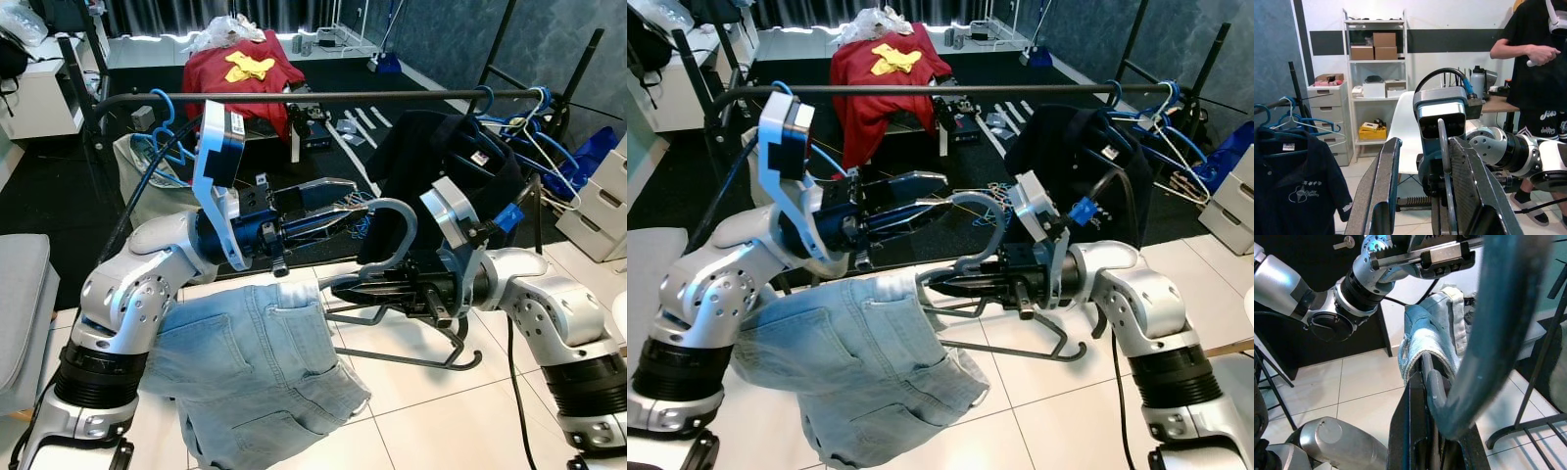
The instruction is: Hang hanger
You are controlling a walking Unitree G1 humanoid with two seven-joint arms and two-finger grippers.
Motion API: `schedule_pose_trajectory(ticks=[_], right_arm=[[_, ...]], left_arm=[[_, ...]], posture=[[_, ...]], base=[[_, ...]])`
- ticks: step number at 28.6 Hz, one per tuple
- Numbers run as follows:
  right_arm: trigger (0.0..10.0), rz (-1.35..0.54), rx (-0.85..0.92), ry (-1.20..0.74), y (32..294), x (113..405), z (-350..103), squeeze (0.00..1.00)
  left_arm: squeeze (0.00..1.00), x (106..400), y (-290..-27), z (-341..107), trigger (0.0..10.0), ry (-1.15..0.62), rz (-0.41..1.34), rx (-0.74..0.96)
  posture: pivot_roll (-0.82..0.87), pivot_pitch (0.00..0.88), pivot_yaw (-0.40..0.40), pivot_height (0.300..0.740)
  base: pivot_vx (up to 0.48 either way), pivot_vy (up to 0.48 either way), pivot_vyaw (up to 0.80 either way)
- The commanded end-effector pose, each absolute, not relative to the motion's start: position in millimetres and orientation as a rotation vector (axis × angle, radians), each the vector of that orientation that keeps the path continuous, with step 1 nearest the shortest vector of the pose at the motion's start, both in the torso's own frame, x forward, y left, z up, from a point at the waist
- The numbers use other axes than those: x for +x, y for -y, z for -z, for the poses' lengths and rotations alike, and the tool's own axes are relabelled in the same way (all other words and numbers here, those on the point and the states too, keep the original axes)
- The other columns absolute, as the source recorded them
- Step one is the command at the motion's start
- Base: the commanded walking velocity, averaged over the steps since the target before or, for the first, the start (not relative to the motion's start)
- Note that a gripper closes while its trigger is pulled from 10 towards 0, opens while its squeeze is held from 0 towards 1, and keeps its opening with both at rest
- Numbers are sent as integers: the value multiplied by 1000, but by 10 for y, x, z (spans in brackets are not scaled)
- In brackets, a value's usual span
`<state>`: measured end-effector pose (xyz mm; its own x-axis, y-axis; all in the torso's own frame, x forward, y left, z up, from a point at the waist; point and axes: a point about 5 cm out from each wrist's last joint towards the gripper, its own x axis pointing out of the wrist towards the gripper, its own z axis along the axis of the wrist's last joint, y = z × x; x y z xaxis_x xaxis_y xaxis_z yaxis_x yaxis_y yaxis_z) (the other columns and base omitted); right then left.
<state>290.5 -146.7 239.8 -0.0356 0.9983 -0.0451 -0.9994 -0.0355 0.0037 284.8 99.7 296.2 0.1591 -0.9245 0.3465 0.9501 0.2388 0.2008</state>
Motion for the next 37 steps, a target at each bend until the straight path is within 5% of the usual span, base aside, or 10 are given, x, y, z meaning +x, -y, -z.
schedule_pose_trajectory(ticks=[1, 8, 9, 12, 14, 30, 31, 32, 33, 37], right_arm=[[0, -1629, -58, 3, 1438, 2913, -2474, 0], [0, -1630, -64, 2, 1448, 2912, -2473, 0], [0, -1630, -66, 1, 1452, 2912, -2474, 0], [0, -1630, -66, 1, 1452, 2912, -2474, 0], [0, -1632, -68, -1, 1456, 2910, -2471, 0], [0, -1632, -80, -2, 1428, 2930, -2464, 0], [0, -1631, -82, -2, 1425, 2935, -2468, 0], [0, -1631, -82, -2, 1425, 2935, -2468, 0], [0, -1630, -82, -1, 1423, 2940, -2473, 0], [0, -1630, -81, 2, 1416, 2947, -2480, 0]], left_arm=[[0, 2829, -979, -2933, 10000, 436, 1360, -51], [0, 2832, -993, -2906, 9373, 434, 1368, -52], [0, 2833, -993, -2907, 6157, 436, 1369, -55], [0, 2833, -993, -2907, 6157, 436, 1369, -55], [0, 2828, -995, -2918, 0, 443, 1374, -64], [0, 2788, -951, -2929, 0, 445, 1402, -67], [0, 2769, -934, -2926, 4039, 440, 1419, -64], [0, 2769, -934, -2926, 4039, 440, 1419, -64], [663, 2764, -917, -2928, 10000, 430, 1424, -78], [459, 2786, -886, -2942, 10000, 436, 1391, -70]], posture=[[-178, 83, -36, 740], [-183, 73, -38, 740], [-183, 71, -38, 740], [-183, 71, -38, 740], [-180, 65, -41, 740], [-181, 70, -44, 740], [-181, 73, -45, 740], [-181, 73, -45, 740], [-181, 76, -45, 740], [-184, 79, -45, 740]], base=[[0, 0, 0], [0, 0, 0], [0, 0, 0], [0, 0, 0], [0, 0, 0], [0, 0, 0], [0, 0, 0], [0, 0, 0], [0, 0, 0], [0, 0, 0]])
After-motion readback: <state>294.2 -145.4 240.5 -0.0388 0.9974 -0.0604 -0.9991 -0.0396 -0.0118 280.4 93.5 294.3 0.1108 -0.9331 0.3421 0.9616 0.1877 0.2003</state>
